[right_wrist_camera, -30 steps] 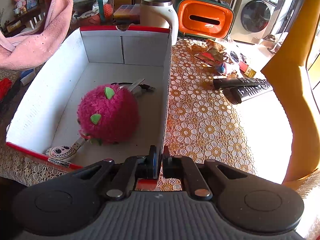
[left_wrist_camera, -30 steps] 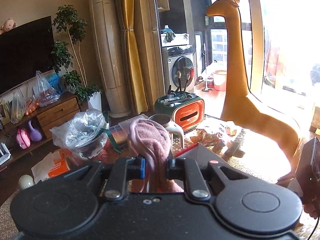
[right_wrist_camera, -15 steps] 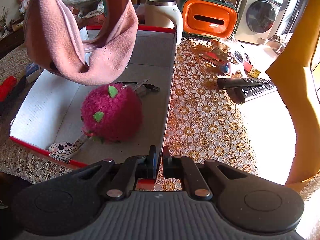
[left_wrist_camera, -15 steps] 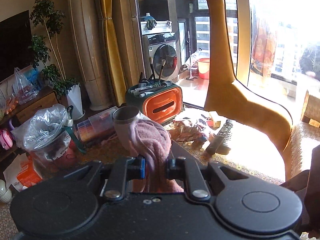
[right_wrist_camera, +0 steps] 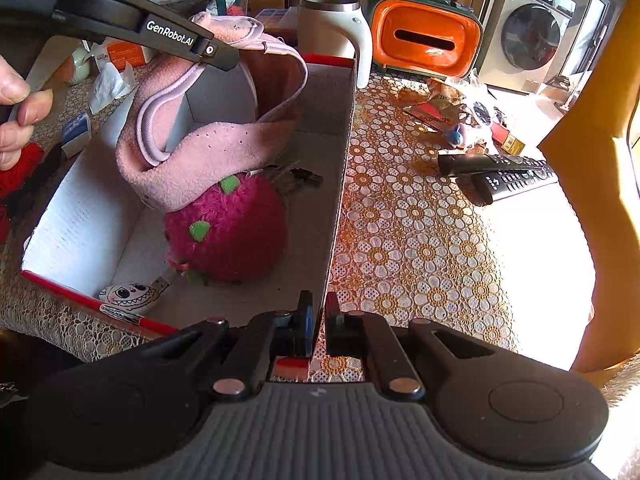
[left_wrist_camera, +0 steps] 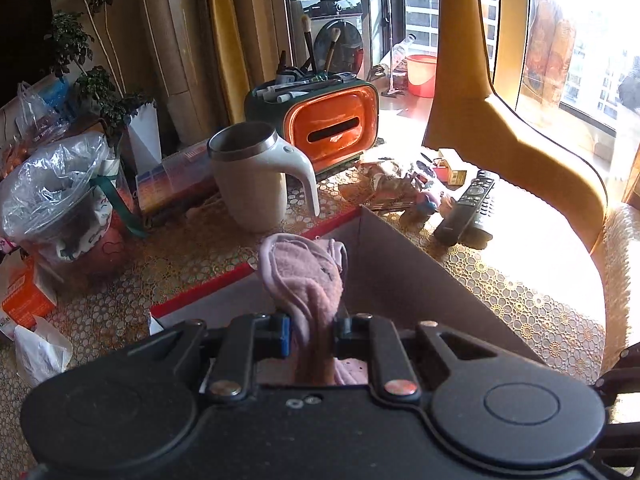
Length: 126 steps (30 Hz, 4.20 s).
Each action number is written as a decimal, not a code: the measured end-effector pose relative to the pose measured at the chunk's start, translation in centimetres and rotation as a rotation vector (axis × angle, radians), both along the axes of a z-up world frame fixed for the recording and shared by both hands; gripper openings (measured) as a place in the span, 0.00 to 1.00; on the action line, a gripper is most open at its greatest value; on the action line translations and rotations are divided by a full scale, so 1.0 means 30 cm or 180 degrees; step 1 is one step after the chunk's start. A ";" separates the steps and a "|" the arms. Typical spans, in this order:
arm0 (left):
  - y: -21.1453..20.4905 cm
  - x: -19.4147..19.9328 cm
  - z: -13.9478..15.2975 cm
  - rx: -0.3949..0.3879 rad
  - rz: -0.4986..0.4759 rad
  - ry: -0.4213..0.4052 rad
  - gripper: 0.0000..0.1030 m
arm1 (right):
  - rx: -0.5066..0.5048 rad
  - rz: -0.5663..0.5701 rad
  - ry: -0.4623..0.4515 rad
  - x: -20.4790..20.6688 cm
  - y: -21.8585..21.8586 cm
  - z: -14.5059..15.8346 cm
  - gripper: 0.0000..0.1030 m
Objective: Organize objects
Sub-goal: 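Carry the pink cloth over the shoebox and lower it inside, then open the left tool and withdraw it toward the red cloth, then close the left tool on the red cloth and lift it, then carry the red cloth into the shoebox and lower it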
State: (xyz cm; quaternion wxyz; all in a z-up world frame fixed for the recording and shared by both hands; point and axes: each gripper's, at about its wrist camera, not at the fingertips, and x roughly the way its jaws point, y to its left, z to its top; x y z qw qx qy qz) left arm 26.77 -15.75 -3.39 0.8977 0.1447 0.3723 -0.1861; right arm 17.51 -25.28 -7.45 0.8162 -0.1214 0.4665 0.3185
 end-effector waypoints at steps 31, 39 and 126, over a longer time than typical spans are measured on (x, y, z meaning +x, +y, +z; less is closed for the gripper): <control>0.066 -0.047 -0.129 0.0255 0.0156 0.0485 0.81 | 0.0008 0.0044 0.0044 -0.043 -0.068 0.000 0.05; 0.132 -0.131 -0.031 -0.0012 0.0152 0.0307 0.81 | -0.0034 0.0027 0.0039 -0.046 -0.064 0.001 0.05; 1.003 -0.412 0.014 -0.0396 0.1752 0.0072 0.29 | -0.0245 -0.0044 0.0092 -0.046 -0.022 -0.009 0.06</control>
